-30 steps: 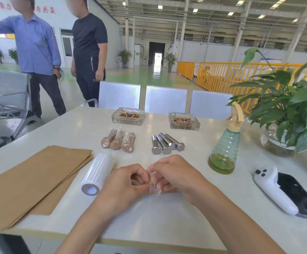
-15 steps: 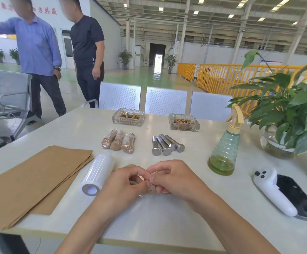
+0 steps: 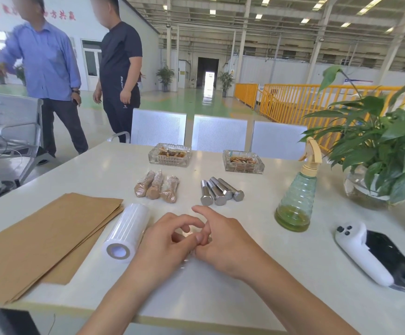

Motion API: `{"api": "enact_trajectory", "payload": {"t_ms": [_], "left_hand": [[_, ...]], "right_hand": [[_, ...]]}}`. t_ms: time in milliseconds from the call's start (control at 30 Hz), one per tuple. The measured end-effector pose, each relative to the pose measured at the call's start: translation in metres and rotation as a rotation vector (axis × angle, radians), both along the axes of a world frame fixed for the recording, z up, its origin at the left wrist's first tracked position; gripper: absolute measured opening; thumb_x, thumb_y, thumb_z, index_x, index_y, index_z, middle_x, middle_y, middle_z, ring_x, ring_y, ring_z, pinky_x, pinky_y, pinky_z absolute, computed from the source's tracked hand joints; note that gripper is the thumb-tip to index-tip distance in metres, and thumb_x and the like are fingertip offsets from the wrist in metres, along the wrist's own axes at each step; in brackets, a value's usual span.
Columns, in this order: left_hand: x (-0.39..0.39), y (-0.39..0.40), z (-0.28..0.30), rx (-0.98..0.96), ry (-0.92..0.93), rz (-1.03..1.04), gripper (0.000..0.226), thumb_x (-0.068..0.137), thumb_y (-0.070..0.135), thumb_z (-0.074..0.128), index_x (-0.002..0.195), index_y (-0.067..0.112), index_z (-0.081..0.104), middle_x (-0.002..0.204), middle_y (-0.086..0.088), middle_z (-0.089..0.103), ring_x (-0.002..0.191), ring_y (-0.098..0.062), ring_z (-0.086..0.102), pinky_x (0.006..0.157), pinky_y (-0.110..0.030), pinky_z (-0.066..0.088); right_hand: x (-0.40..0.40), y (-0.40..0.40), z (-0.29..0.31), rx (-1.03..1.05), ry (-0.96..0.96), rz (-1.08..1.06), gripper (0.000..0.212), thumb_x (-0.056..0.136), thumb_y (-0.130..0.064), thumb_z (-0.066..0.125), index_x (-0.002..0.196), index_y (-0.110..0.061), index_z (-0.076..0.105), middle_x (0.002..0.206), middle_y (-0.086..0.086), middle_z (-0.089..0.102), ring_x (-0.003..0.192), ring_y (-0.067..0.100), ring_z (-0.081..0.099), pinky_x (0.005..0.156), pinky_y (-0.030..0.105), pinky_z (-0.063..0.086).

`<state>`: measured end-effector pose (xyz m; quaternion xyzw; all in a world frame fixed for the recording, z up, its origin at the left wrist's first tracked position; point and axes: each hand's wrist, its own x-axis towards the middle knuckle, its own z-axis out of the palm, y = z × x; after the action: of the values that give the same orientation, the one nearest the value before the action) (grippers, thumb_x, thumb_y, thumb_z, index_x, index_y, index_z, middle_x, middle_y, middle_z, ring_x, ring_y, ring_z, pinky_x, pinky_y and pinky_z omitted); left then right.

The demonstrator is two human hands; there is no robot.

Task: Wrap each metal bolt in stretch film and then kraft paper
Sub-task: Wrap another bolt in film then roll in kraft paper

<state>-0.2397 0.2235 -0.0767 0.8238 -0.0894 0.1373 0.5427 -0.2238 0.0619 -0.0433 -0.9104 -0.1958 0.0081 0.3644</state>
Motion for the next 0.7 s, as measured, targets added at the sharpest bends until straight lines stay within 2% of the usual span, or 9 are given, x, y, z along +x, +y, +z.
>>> {"api": "enact_trajectory", "payload": {"t_ms": [33, 100, 167, 267, 333, 400, 533, 700], "left_hand": [[0.000, 0.000, 0.001, -0.002, -0.001, -0.013, 0.024, 0.088, 0.018, 0.077, 0.096, 0.040, 0.078, 0.095, 0.001, 0.057, 0.059, -0.015, 0.063, 0.058, -0.030, 0.054], [0.000, 0.000, 0.001, 0.008, -0.004, -0.024, 0.027, 0.090, 0.014, 0.076, 0.089, 0.041, 0.079, 0.093, 0.004, 0.059, 0.061, -0.013, 0.064, 0.063, -0.036, 0.057], [-0.001, 0.001, 0.000, 0.043, -0.009, -0.015, 0.029, 0.091, 0.015, 0.075, 0.083, 0.042, 0.079, 0.092, 0.011, 0.062, 0.064, -0.011, 0.065, 0.070, -0.037, 0.057], [-0.001, 0.001, -0.001, 0.050, -0.010, -0.003, 0.025, 0.091, 0.015, 0.075, 0.084, 0.039, 0.081, 0.093, 0.012, 0.065, 0.065, -0.007, 0.064, 0.075, -0.032, 0.056], [-0.001, 0.000, 0.000, 0.068, -0.014, 0.008, 0.022, 0.092, 0.015, 0.075, 0.086, 0.035, 0.082, 0.093, 0.009, 0.065, 0.065, -0.005, 0.063, 0.075, -0.029, 0.054], [-0.002, -0.001, 0.001, 0.094, -0.021, 0.020, 0.022, 0.092, 0.016, 0.074, 0.087, 0.036, 0.082, 0.093, 0.008, 0.065, 0.065, -0.005, 0.064, 0.074, -0.028, 0.054], [-0.003, -0.002, 0.004, 0.058, 0.013, 0.051, 0.020, 0.092, 0.013, 0.073, 0.089, 0.032, 0.077, 0.088, 0.004, 0.068, 0.066, -0.013, 0.068, 0.072, -0.034, 0.057], [0.002, -0.004, 0.007, 0.064, 0.084, 0.133, 0.026, 0.092, 0.004, 0.067, 0.081, 0.026, 0.075, 0.070, 0.004, 0.073, 0.061, -0.008, 0.065, 0.058, -0.018, 0.045]], "right_hand": [[0.000, -0.001, 0.001, 0.002, 0.013, 0.015, 0.074, 0.088, -0.020, 0.067, 0.155, -0.036, 0.039, 0.084, -0.016, 0.066, 0.092, -0.003, 0.063, 0.085, 0.011, 0.048], [0.000, -0.007, 0.004, 0.038, 0.078, 0.040, 0.078, 0.085, -0.021, 0.072, 0.153, -0.039, 0.039, 0.084, -0.015, 0.070, 0.084, -0.009, 0.063, 0.074, 0.005, 0.045], [0.003, -0.016, 0.010, 0.095, 0.104, 0.011, 0.072, 0.082, -0.021, 0.078, 0.144, -0.043, 0.049, 0.090, -0.016, 0.072, 0.073, -0.008, 0.063, 0.066, 0.007, 0.045], [0.006, -0.030, 0.019, 0.023, -0.112, -0.136, 0.038, 0.082, -0.020, 0.076, 0.110, -0.044, 0.068, 0.096, -0.014, 0.066, 0.067, 0.001, 0.059, 0.067, 0.020, 0.050], [0.003, -0.035, 0.019, -0.125, -0.265, -0.128, 0.021, 0.084, -0.027, 0.073, 0.097, -0.042, 0.070, 0.091, -0.018, 0.065, 0.080, 0.002, 0.058, 0.078, 0.027, 0.051], [-0.005, -0.034, 0.012, -0.240, -0.352, -0.028, 0.017, 0.088, -0.035, 0.067, 0.102, -0.045, 0.069, 0.092, -0.021, 0.063, 0.094, 0.000, 0.053, 0.083, 0.028, 0.047], [-0.017, -0.031, -0.010, -0.267, -0.414, 0.068, 0.027, 0.097, -0.041, 0.056, 0.120, -0.053, 0.061, 0.104, -0.022, 0.060, 0.099, 0.001, 0.050, 0.080, 0.024, 0.045], [-0.016, -0.029, -0.021, -0.248, -0.491, 0.024, 0.027, 0.096, -0.043, 0.056, 0.121, -0.052, 0.060, 0.105, -0.022, 0.057, 0.094, 0.002, 0.046, 0.073, 0.021, 0.041]]}}
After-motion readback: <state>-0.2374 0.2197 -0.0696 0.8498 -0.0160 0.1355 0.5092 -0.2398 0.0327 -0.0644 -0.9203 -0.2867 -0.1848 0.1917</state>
